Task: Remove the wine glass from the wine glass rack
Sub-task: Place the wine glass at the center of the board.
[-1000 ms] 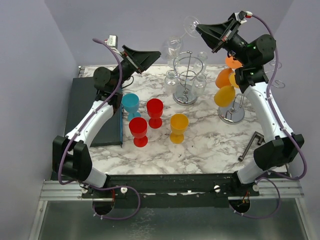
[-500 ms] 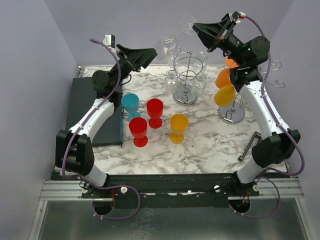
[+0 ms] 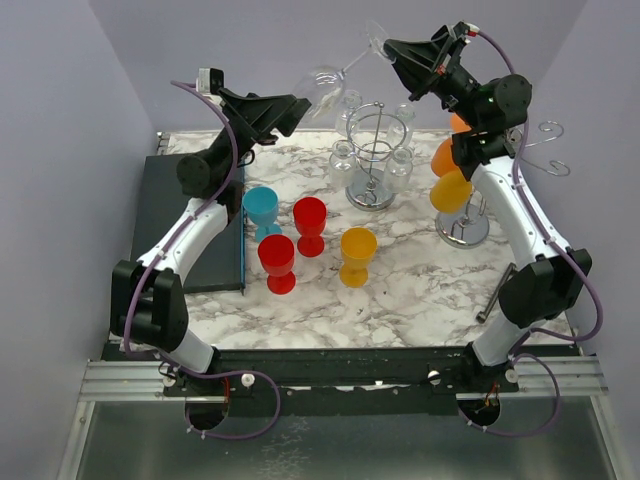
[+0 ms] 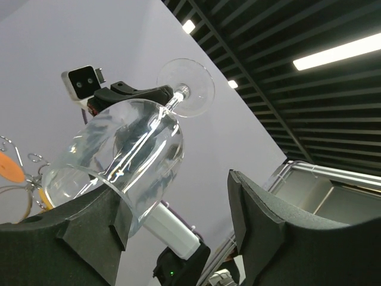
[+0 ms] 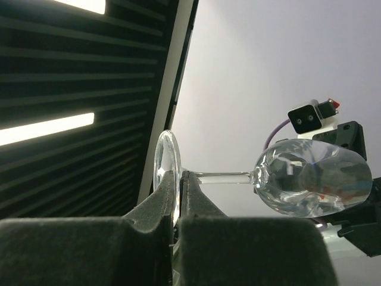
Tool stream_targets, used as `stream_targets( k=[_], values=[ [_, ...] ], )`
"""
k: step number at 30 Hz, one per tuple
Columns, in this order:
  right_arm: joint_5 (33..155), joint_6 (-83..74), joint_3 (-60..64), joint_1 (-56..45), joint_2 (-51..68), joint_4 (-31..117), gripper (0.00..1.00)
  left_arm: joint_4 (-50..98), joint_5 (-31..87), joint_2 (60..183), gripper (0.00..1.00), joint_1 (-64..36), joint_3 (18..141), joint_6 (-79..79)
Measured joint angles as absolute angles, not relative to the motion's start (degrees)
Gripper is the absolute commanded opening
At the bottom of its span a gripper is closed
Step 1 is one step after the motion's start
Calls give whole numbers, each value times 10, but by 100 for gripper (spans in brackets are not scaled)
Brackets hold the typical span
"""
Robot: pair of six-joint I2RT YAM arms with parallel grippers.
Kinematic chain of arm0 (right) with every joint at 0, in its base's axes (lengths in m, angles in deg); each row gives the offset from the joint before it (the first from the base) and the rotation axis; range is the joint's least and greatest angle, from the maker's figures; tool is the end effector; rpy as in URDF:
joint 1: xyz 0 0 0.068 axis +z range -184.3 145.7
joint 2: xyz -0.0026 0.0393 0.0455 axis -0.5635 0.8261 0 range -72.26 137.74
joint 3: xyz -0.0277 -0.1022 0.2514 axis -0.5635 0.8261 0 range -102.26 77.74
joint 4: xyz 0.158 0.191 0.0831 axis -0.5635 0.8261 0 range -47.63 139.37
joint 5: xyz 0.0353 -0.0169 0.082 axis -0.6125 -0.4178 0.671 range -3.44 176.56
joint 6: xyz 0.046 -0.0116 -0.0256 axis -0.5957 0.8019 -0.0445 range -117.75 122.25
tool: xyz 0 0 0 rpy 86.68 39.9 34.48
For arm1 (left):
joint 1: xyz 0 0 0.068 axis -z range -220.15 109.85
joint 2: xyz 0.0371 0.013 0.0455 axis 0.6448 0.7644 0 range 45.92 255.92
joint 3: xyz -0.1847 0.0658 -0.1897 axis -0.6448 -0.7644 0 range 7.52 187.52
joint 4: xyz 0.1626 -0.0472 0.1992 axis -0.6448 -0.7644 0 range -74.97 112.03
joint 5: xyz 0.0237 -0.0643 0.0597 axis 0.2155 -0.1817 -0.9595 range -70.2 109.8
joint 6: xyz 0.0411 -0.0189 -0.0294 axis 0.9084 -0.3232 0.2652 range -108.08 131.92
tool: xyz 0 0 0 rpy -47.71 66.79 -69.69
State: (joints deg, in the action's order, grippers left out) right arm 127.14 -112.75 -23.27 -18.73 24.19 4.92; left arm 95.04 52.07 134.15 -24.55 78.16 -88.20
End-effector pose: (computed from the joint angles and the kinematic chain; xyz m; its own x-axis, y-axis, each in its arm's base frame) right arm 0.3446 0.1200 0.5226 -0.8792 0.4695 -0.0807 -0.3015 -0.4172 0.8574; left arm 0.3055 -0.1051 0.4463 -0.6505 -0.6826 -0.3331 0.6895 -0.3467 -0.6360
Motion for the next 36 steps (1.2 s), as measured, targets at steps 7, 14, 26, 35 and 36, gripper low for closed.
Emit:
stream_targets(
  k=[7,14,26,35,36],
  values=[
    [1271,-1135,-233,-179,244,47,1,966,512,1334,45,-246,782,-913],
    [1272,-1123,-228,-176,240,52,1,976,501,1323,1,-243,782,-931],
    [1257,-894,-229,-175,156,261,63,893,528,1242,0,-237,782,-887],
    [1116,-652,-272,-176,95,543,100,596,559,1128,0,-235,819,-712],
    [1095,-628,-280,-177,88,570,100,545,560,1122,0,-235,833,-689]
  ],
)
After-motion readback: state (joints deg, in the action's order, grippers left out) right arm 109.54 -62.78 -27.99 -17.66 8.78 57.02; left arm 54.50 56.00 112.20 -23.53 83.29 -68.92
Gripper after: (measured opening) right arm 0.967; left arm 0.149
